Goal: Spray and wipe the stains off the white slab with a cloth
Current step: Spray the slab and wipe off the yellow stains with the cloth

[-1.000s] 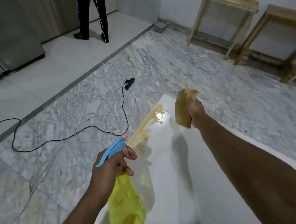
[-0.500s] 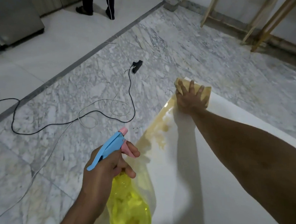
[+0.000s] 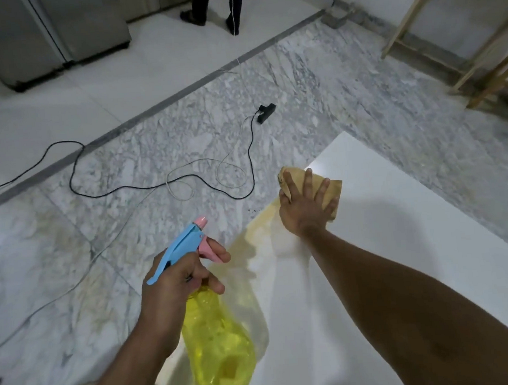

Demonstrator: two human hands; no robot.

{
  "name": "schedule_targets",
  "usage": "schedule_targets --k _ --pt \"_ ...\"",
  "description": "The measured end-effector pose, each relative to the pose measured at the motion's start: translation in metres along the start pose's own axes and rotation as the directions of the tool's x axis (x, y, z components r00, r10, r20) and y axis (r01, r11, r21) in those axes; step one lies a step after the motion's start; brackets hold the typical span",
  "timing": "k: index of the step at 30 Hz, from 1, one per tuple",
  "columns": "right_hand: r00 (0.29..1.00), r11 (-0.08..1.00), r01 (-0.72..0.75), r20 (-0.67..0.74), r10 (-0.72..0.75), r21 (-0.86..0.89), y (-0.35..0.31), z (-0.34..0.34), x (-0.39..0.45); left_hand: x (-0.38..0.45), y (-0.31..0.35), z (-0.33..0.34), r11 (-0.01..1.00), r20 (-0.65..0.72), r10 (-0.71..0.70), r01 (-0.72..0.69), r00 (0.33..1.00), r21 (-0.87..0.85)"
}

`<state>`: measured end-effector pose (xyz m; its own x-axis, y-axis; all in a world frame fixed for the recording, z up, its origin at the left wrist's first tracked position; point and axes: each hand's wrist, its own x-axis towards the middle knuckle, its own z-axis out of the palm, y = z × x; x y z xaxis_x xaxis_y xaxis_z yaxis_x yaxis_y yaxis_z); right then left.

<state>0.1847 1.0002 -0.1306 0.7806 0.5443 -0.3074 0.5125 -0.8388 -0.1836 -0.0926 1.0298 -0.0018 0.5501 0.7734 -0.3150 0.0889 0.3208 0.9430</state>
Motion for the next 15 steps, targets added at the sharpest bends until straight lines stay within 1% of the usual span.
schedule_targets --k 3,6,15 --pt "0.999 0.999 0.036 0.023 -0.036 -0.002 -0.016 0.014 -0.033 -0.029 -0.014 -0.019 1.000 -0.077 0.006 -0.006 0.997 -0.003" --pt "0.994 0.995 0.104 0.038 -0.104 0.000 -0.029 0.029 -0.070 -0.066 -0.023 -0.033 1.000 -0.144 0.010 -0.013 0.989 -0.018" --pt "0.966 0.968 0.250 0.078 -0.247 -0.036 -0.069 0.075 -0.170 -0.163 -0.043 -0.062 1.000 -0.285 0.026 -0.028 0.958 -0.001"
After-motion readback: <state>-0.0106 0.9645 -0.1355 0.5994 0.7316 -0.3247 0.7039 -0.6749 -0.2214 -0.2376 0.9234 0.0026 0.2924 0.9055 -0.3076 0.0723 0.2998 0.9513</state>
